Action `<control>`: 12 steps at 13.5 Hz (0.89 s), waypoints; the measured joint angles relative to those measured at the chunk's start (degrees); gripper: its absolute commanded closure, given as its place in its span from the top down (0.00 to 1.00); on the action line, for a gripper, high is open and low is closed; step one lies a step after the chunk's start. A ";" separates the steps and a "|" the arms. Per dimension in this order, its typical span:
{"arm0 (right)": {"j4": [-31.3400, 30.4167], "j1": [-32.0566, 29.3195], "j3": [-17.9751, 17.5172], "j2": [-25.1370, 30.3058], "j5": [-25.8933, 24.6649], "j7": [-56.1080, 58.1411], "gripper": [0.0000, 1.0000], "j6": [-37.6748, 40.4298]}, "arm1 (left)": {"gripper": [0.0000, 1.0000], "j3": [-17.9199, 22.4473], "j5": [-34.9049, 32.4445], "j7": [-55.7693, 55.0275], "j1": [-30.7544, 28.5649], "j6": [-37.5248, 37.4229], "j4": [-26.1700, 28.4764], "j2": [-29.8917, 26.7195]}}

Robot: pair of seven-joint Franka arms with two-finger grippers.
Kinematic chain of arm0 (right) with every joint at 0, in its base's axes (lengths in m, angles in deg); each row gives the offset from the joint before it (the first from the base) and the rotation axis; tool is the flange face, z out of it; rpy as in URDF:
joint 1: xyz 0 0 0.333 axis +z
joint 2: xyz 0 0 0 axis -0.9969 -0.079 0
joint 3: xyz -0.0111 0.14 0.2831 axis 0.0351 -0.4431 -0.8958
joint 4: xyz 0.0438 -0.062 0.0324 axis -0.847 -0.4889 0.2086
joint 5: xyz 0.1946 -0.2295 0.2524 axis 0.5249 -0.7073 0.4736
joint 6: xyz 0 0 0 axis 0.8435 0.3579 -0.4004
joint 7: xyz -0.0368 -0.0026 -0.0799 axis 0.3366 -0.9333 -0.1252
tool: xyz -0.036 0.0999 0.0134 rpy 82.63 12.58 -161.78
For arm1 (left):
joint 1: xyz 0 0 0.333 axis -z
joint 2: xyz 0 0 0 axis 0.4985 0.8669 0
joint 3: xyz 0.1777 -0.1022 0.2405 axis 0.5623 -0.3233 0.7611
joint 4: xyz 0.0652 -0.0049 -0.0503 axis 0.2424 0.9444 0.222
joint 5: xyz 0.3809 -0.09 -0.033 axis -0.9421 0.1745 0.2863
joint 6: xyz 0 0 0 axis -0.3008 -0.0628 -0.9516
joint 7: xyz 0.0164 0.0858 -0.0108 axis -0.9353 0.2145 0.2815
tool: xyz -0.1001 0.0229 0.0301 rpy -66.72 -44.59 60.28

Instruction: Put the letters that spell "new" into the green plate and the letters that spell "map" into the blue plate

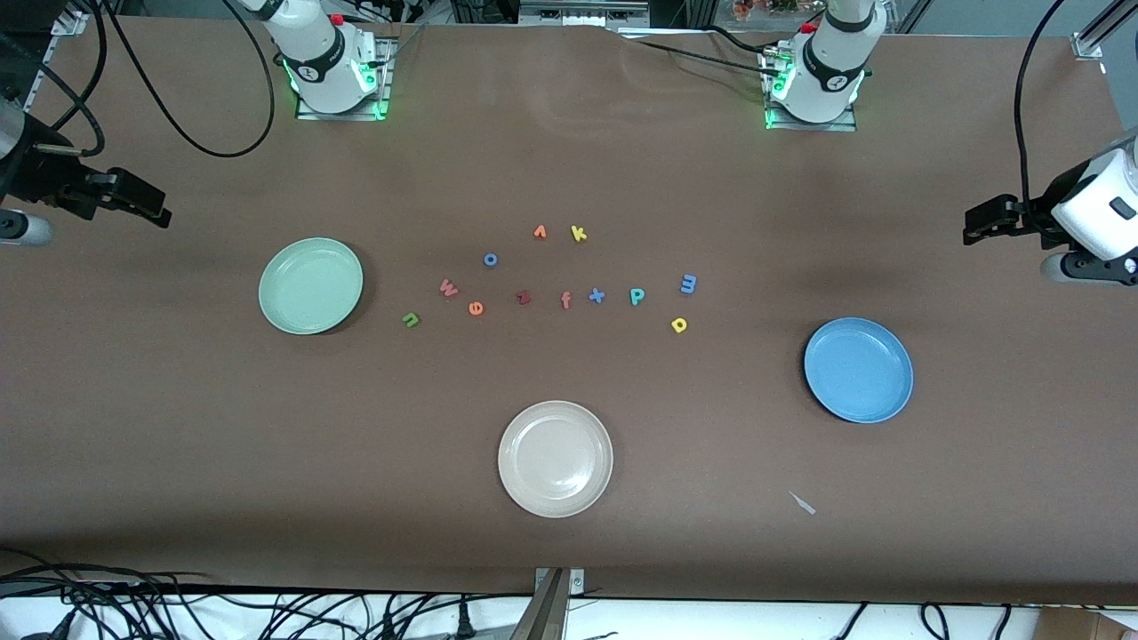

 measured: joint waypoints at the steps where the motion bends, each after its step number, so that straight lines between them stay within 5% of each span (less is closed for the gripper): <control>1: 0.00 0.04 -0.46 0.01 -0.07 -0.05 1.00 0.25 | 1.00 -0.02 0.00 0.00 0.18 0.00 0.00 0.06; 7: -1.68 0.22 -1.95 -0.01 -0.50 -3.50 1.00 0.13 | 1.00 -0.49 0.22 -0.20 8.30 0.01 0.09 4.04; 12: -12.15 0.85 -8.03 -0.38 -2.00 -12.44 1.00 -8.97 | 1.00 -0.69 7.13 -3.93 14.91 1.91 0.51 9.14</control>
